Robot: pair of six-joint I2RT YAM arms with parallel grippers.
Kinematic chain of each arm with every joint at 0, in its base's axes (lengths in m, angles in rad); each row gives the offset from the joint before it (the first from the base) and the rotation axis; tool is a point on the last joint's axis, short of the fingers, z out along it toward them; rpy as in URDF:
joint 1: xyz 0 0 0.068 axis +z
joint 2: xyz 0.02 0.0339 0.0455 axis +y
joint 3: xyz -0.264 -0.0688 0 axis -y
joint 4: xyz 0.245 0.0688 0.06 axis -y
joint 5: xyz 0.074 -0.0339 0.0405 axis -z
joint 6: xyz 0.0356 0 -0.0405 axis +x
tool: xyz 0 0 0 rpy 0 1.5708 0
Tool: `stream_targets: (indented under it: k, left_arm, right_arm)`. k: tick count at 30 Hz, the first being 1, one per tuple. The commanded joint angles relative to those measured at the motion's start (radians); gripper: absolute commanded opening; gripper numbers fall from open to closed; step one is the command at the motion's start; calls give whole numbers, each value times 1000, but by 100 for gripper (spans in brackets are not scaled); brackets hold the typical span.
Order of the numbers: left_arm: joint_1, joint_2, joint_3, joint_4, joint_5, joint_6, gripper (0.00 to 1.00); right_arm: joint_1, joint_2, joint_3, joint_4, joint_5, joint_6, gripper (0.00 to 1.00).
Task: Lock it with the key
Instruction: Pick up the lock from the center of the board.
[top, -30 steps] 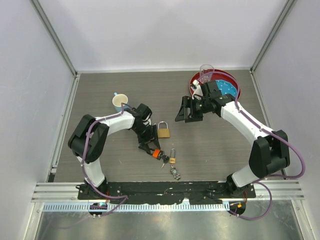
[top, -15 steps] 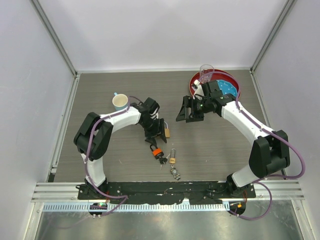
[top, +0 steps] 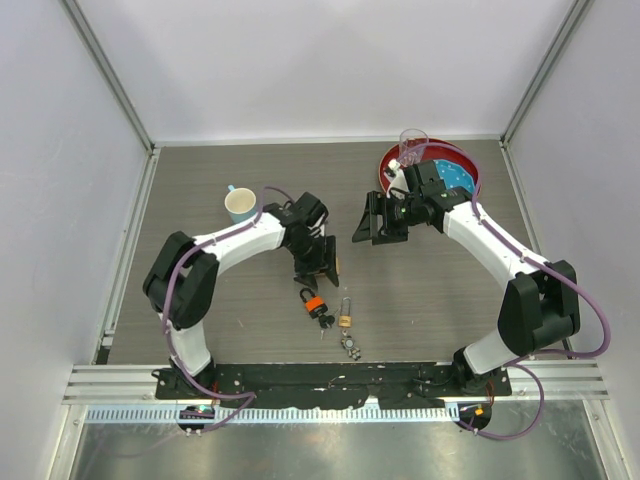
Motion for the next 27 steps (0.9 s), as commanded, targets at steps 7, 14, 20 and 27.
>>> stream_targets:
  k: [7,14,20,27]
  left_arm:
    - [2,-124,48,-257,-156,-116,64]
    - [-4,-60,1,-262,-123,-151,66]
    - [-13,-8,-8,-238,-91,-154,66]
    - [-19,67,-1,-188,-55,-148,67]
  right_arm:
    - [-7,-37,22,3,-16,-24,71]
    - [-10,-40,12,4,-22,-37,71]
    - [-13,-54,-9,4,-30,-38,72]
    - [-16,-67,-21,4,-33,-43,72]
